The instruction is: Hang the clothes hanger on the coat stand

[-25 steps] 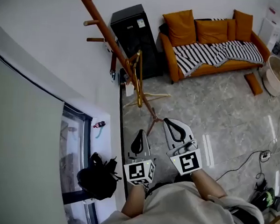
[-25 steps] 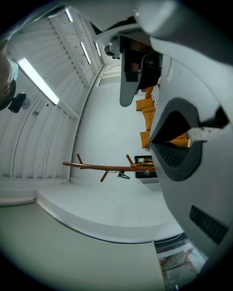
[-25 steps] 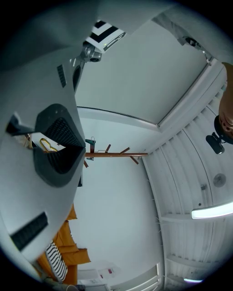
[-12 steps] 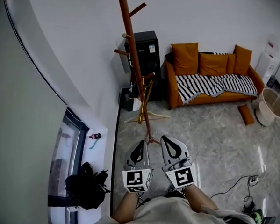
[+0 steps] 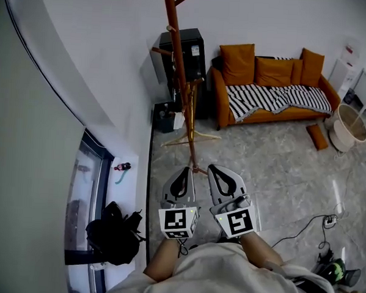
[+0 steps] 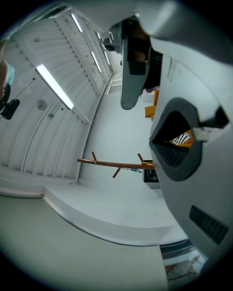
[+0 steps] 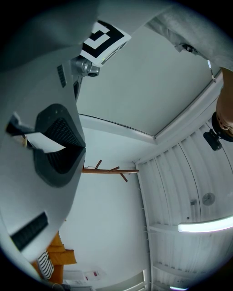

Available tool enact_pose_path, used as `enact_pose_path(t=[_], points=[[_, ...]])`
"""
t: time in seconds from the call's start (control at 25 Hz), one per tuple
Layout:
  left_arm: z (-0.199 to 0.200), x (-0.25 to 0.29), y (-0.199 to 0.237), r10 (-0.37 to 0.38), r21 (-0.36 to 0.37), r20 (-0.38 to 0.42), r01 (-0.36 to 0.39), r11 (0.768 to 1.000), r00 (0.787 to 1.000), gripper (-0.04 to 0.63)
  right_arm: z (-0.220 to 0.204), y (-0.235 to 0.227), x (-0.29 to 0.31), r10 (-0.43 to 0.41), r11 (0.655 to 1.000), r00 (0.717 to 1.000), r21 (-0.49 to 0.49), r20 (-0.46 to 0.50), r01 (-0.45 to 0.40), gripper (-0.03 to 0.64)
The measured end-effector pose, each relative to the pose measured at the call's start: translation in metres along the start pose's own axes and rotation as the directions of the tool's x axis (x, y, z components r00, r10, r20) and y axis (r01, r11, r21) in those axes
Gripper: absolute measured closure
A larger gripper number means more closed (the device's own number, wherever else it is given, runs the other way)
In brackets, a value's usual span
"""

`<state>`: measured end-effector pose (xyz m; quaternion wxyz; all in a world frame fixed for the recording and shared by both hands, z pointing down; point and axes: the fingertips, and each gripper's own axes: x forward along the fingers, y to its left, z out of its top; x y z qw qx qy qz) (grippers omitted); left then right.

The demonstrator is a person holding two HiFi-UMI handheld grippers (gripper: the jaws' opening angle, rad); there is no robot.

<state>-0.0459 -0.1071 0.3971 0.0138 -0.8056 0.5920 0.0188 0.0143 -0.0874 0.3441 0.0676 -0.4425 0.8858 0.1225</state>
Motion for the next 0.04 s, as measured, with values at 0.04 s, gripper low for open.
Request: enact_pose_path(t=[0.04], points=[[0.0020, 0.0010, 0.0012, -0.001, -0.002, 0.006, 0.001, 1.000, 1.000, 0.586, 0.0025, 0.0005, 0.0020, 0.002, 1.000, 1.000, -0.007, 0.003, -0.002, 0.613]])
